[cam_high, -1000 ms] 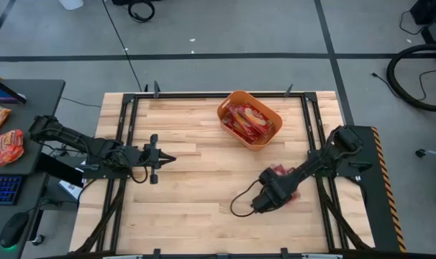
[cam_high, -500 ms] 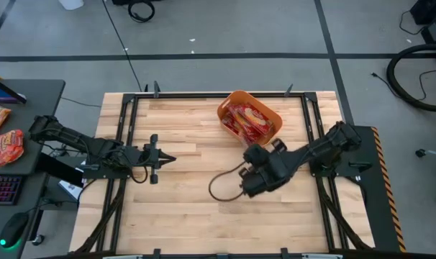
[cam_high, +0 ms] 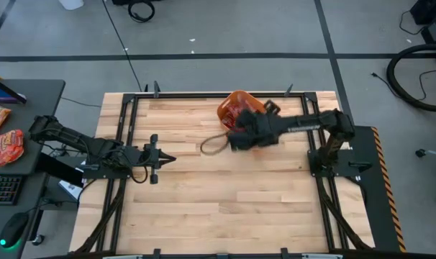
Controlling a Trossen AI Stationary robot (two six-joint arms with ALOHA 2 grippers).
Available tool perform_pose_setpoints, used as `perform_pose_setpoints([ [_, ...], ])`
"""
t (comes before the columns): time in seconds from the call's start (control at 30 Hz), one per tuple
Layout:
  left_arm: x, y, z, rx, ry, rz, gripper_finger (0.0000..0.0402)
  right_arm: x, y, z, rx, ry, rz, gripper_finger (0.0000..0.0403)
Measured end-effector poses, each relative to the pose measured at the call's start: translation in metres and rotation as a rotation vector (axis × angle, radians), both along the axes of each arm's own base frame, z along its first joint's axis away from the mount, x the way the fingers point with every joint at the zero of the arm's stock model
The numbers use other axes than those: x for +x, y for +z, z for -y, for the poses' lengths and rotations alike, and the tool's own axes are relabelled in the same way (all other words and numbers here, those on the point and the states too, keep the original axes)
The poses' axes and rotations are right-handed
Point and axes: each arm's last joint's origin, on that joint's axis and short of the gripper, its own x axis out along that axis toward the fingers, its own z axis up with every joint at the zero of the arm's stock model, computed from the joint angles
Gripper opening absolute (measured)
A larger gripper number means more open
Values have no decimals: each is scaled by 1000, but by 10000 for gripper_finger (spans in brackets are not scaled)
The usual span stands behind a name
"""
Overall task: Sort popcorn bags into baskets
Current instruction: Put the popcorn bag into the bin, then return to Home Position
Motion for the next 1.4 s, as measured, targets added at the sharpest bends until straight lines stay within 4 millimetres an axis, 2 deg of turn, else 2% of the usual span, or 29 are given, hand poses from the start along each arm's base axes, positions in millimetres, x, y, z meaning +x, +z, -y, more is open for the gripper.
perform_pose_setpoints([
  [0.17, 0, 0, 0, 0, 0, 0, 18, 2, -15, 47, 59, -56, -78, 13],
  [0.27, 0, 0, 0, 1, -1, 0, 18, 6, -32, 69, 171, -51, -60, 24],
  [0.33, 0, 0, 0, 3, -1, 0, 18, 11, -43, 79, 277, -11, -27, 31],
  [0.43, 0, 0, 0, 20, -8, -3, 18, 12, -56, 88, 345, 9, 0, 42],
  [0.57, 0, 1, 0, 35, -14, 0, 18, 6, -60, 96, 386, -10, -39, 70],
  [0.67, -7, 9, -2, 20, -18, 60, 18, -4, -48, 91, 343, -48, -33, 92],
  [0.77, -20, 16, -4, -24, -73, 110, 18, -16, -34, 76, 265, -30, 31, 107],
  [0.83, -29, 20, -5, -53, -113, 141, 18, -24, -33, 66, 243, 5, 87, 111],
  [0.9, -35, 20, -7, -80, -135, 194, 18, -36, -35, 56, 238, 45, 141, 112],
  [1.17, -50, -2, -14, -175, -138, 410, 18, -83, -57, 25, 300, 195, 407, 110],
  [1.4, -56, -7, -17, -215, -139, 470, 18, -122, -68, 14, 283, 328, 626, 109],
])
